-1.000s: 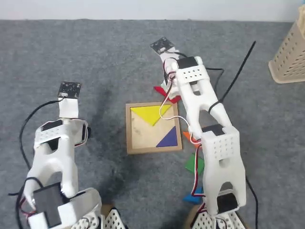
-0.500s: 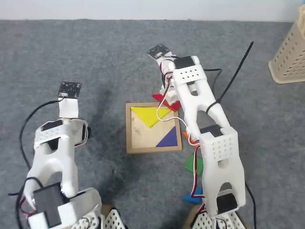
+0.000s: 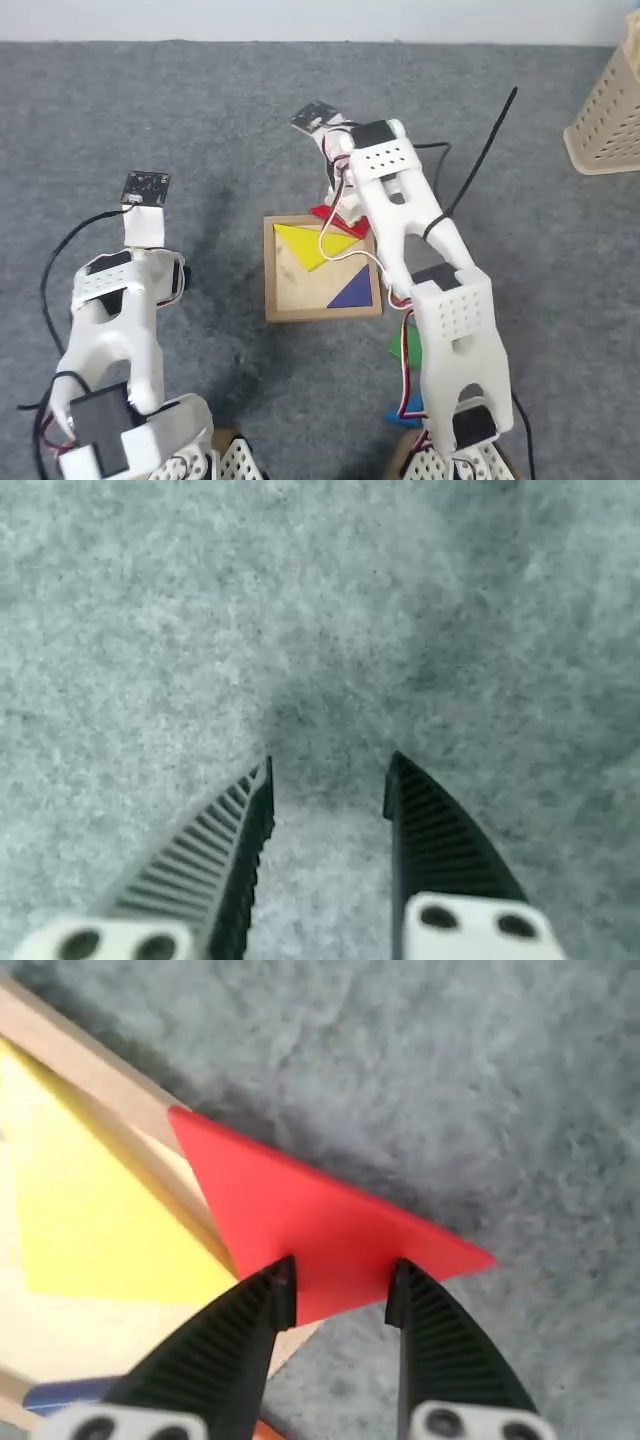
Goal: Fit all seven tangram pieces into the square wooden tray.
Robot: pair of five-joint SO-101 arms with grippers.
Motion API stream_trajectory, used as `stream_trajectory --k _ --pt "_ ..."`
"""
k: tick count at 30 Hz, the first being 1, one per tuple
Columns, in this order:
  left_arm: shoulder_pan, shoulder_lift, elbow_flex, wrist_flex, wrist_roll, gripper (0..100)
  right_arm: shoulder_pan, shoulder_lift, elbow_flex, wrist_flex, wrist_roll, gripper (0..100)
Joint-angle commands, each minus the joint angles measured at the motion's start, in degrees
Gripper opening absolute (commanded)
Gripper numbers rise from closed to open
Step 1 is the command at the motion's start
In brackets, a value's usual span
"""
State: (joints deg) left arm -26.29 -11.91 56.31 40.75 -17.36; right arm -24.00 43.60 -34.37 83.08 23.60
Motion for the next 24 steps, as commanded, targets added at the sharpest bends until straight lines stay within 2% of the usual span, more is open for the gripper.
stream_trajectory --k 1,5,13,19,24 --pt "0.00 -2.55 -0.13 -1.05 -0.53 18 -1.80 -5.85 1.49 -0.04 1.41 14.7" --pt "0.00 -2.55 -0.13 -1.05 -0.53 18 -2.59 -12.18 12.66 -6.29 2.90 14.7" --pt "0.00 -2.55 -0.13 -1.05 -0.53 18 -7.60 -34.51 45.71 -23.34 7.30 11.9" --pt "0.00 -2.55 -0.13 -1.05 -0.53 18 -8.22 -46.46 55.12 -26.15 7.21 12.3" --pt "0.00 -2.55 -0.13 -1.05 -0.53 18 -6.37 -45.93 52.57 -29.05 -4.40 12.4"
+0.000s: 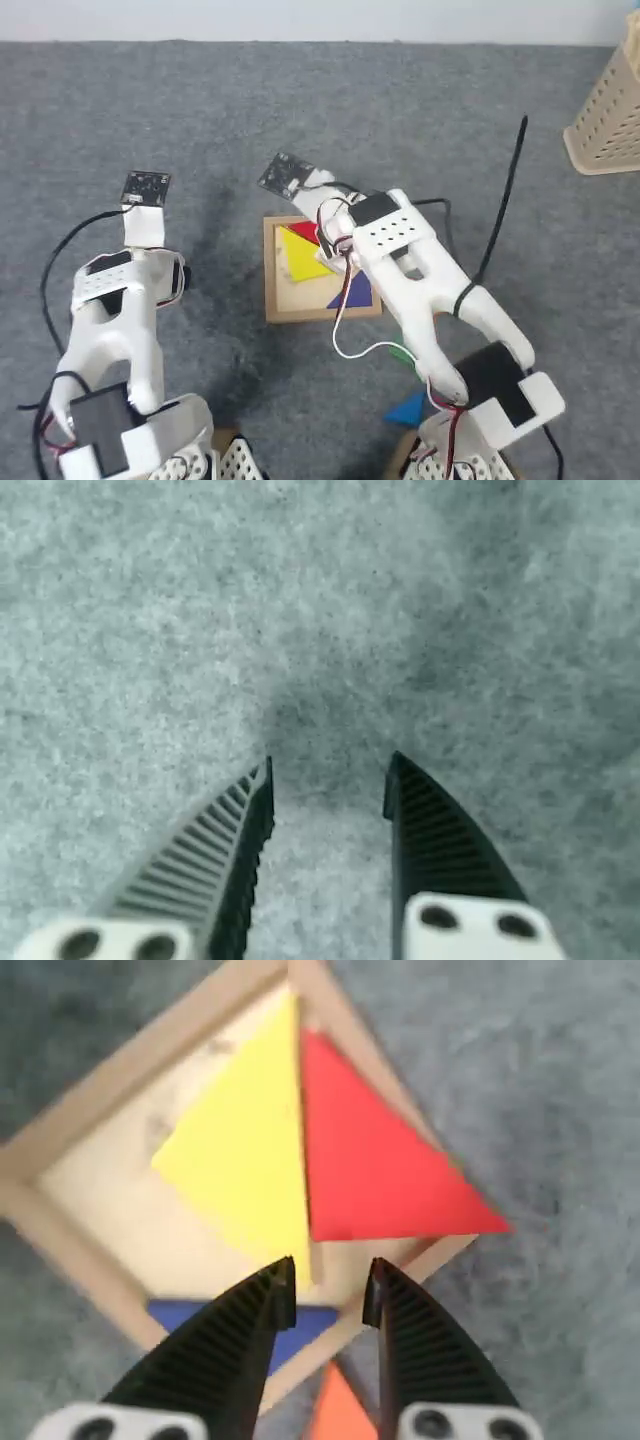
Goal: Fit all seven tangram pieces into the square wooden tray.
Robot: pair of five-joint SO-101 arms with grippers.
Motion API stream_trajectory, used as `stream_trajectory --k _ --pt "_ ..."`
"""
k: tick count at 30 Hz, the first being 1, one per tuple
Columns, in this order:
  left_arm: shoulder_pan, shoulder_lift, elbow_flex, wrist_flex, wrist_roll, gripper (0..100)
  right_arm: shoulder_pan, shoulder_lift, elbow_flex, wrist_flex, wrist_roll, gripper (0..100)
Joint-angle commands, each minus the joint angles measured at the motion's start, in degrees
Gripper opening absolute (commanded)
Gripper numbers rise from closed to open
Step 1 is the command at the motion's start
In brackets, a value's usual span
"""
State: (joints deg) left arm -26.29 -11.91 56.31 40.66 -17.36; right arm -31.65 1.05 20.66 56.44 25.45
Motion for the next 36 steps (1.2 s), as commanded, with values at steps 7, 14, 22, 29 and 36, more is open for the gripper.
stream_trajectory --k 7,14,22,29,36 --pt "0.00 -2.55 -0.13 -0.97 -0.53 18 3.12 12.44 -22.86 6.46 -18.55 22.9" --pt "0.00 -2.55 -0.13 -0.88 -0.53 18 1.71 18.51 -31.65 13.76 -16.00 22.5" --pt "0.00 -2.55 -0.13 -0.88 -0.53 18 5.23 25.63 -35.08 12.00 -29.01 31.9" --pt "0.00 -2.55 -0.13 -0.88 -0.53 18 4.44 31.69 -42.02 11.91 -44.40 33.3" --pt "0.09 -2.64 0.22 -1.05 -0.53 18 3.91 36.97 -43.87 11.56 -51.96 33.2"
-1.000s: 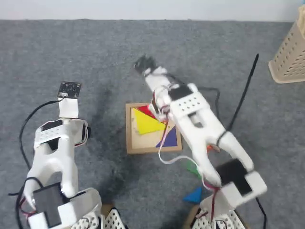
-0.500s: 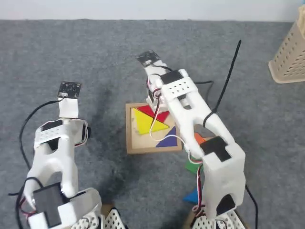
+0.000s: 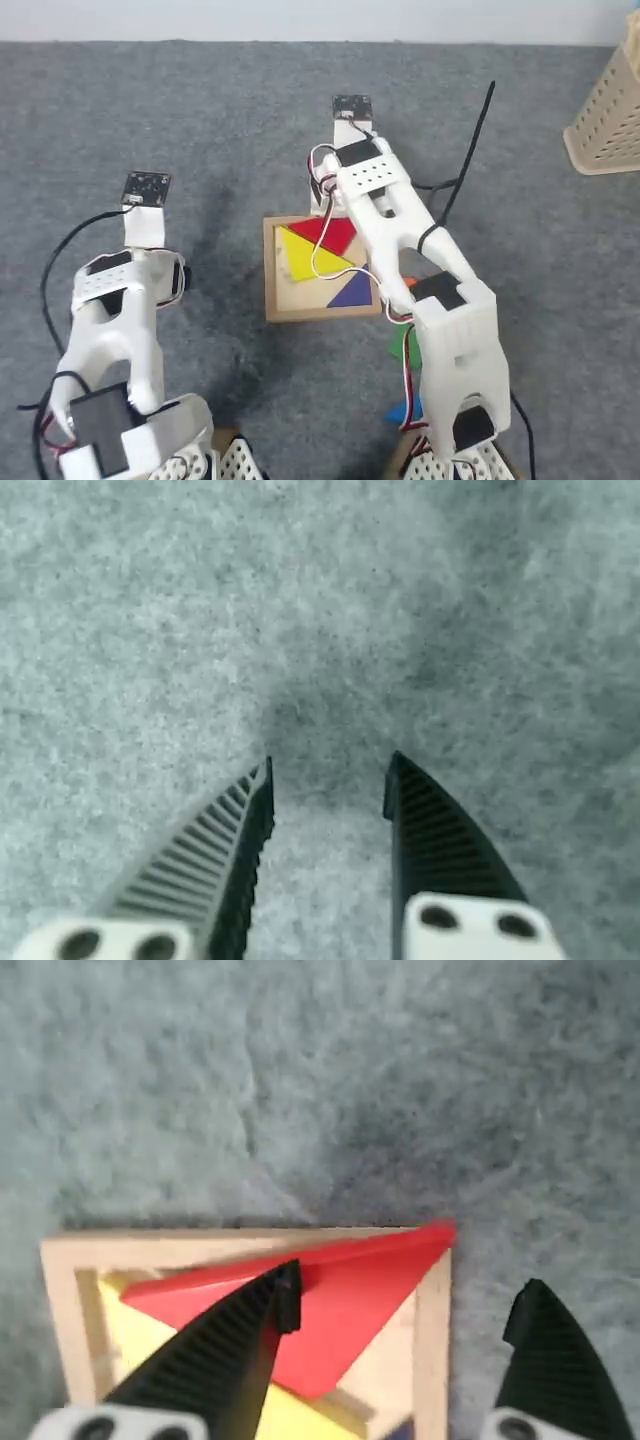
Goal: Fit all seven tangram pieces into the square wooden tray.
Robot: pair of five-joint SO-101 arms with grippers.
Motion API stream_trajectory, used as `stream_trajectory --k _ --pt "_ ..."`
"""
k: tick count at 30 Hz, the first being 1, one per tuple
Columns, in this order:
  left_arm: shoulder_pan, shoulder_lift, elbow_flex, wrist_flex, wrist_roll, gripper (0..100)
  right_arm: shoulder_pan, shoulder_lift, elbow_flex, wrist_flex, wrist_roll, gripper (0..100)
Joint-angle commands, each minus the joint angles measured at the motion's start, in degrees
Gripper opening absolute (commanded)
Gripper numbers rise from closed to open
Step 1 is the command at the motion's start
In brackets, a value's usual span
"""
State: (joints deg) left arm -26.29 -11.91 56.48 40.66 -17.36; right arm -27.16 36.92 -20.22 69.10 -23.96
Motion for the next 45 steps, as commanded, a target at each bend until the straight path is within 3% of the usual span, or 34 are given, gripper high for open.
stream_trajectory --k 1,9,24,30,45 --pt "0.09 -2.64 0.04 -1.05 -0.53 18 -0.48 1.71 -3.69 -1.10 -2.90 32.5" --pt "0.09 -2.64 0.04 -1.05 -0.53 18 -0.66 4.70 -9.05 -1.71 -2.99 11.6" --pt "0.09 -2.64 0.13 -1.05 -0.53 18 -0.57 9.89 -15.74 0.48 -0.62 12.9" --pt "0.09 -2.64 0.13 -1.05 -0.53 18 -0.84 4.35 -19.60 8.31 -0.62 23.9" --pt "0.09 -2.64 0.13 -1.05 -0.53 18 -5.49 -1.89 -18.11 18.42 5.36 19.8"
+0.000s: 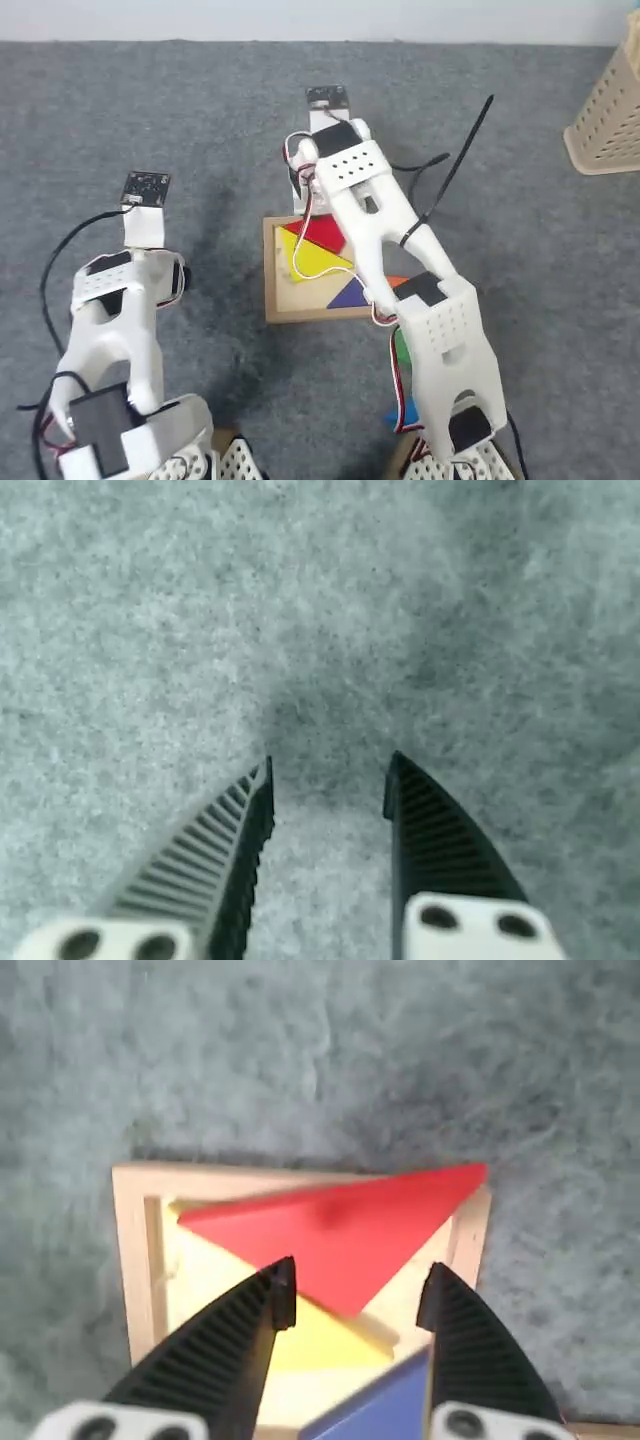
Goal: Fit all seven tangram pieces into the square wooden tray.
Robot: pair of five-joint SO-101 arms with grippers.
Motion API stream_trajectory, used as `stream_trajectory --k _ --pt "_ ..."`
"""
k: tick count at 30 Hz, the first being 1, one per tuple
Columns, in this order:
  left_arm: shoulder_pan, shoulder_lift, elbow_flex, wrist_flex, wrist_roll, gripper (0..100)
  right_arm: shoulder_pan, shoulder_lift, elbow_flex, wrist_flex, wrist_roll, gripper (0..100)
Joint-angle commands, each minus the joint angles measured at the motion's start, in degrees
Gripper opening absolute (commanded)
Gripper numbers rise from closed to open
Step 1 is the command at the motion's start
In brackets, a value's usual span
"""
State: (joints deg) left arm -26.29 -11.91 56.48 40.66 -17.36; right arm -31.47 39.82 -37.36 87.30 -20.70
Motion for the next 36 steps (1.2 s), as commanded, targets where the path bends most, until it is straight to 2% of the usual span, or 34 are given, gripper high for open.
stream_trajectory --k 1,4,9,17,30,36 --pt "0.09 -2.64 0.13 -1.05 -0.53 18 -0.84 -4.79 0.09 -0.48 2.64 19.9" --pt "0.09 -2.64 0.13 -1.05 -0.53 18 0.84 -4.70 5.63 -5.76 2.73 20.4" --pt "0.18 -2.64 0.13 -1.05 -0.53 18 0.13 -4.70 13.10 -12.88 2.64 30.5" --pt "0.18 -2.64 0.13 -1.05 -0.53 18 0.92 -3.47 13.19 -16.57 2.99 30.7" --pt "0.09 -2.64 0.13 -0.97 -0.53 18 2.77 13.05 -9.76 -10.68 2.90 30.7" --pt "0.09 -2.64 0.13 -0.97 -0.53 18 4.53 16.66 -14.86 -8.92 2.99 30.7"
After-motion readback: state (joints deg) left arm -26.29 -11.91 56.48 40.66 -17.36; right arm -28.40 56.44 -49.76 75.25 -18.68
